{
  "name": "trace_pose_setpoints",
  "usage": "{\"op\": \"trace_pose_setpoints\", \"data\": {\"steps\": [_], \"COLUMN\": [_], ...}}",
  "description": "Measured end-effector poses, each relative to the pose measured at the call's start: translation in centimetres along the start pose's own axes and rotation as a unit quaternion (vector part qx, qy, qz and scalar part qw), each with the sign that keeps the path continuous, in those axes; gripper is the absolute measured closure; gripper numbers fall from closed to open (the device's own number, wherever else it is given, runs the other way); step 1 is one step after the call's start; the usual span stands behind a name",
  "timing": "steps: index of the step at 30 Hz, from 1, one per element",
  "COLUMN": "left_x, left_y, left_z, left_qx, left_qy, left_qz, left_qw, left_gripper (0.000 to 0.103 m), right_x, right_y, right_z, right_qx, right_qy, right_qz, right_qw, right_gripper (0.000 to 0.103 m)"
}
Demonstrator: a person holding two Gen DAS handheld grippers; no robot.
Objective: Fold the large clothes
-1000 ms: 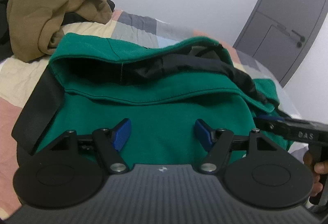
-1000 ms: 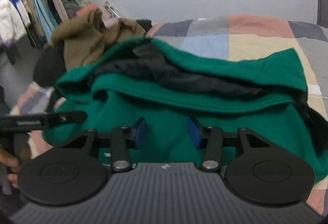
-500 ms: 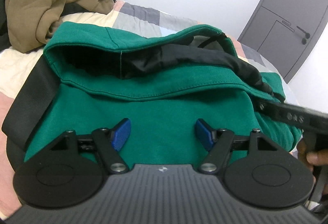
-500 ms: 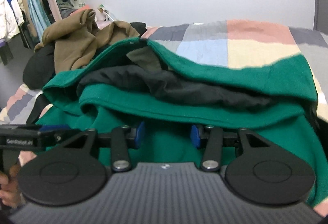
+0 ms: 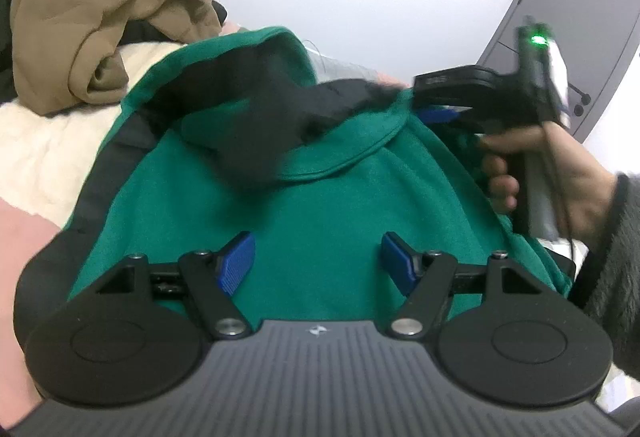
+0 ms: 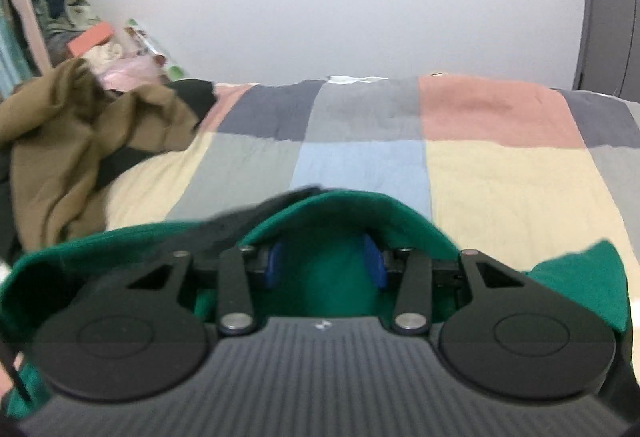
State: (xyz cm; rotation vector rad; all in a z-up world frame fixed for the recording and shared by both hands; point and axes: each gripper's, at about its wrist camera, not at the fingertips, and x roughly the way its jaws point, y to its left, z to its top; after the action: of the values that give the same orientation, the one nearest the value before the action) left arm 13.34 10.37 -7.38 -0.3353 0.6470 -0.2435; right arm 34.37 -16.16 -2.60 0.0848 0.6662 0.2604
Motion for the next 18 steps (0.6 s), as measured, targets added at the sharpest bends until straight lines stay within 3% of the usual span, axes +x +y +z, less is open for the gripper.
{"op": "trace_pose_setpoints", "data": {"steps": [4, 7, 13, 18], "left_x": [0.1, 0.1, -0.2, -1.1], "left_y": [0.5, 1.0, 1.6, 1.5], "left_z": [0.0, 0.3, 0.7, 0.6], "left_qx": [-0.011, -0.017, -0.027, -0.027], "left_qy": [-0.009, -0.014, -0.011, -0.01], "left_qz": [-0.008, -0.007, 0.003, 0.017], "left_qw": [0.9999, 0.9997, 0.9996, 0.9994], "left_gripper": [0.029, 0.029, 0.029, 0.029], "right_x": [2.9, 2.6, -2.0, -7.0], "right_y": [-0.1, 0.0, 1.4, 4.5], "right_z": [0.2, -0.8, -3.5, -5.1], "right_qx": [0.002, 0.002, -0.023, -0.042], "right_qy": [0.021, 0.019, 0.024, 0.013], "right_qz": [-0.022, -0.017, 0.028, 0.102], "right_qw": [1.0, 1.0, 0.999, 0.994], "right_gripper": [0.059, 0.059, 0.058, 0.057]}}
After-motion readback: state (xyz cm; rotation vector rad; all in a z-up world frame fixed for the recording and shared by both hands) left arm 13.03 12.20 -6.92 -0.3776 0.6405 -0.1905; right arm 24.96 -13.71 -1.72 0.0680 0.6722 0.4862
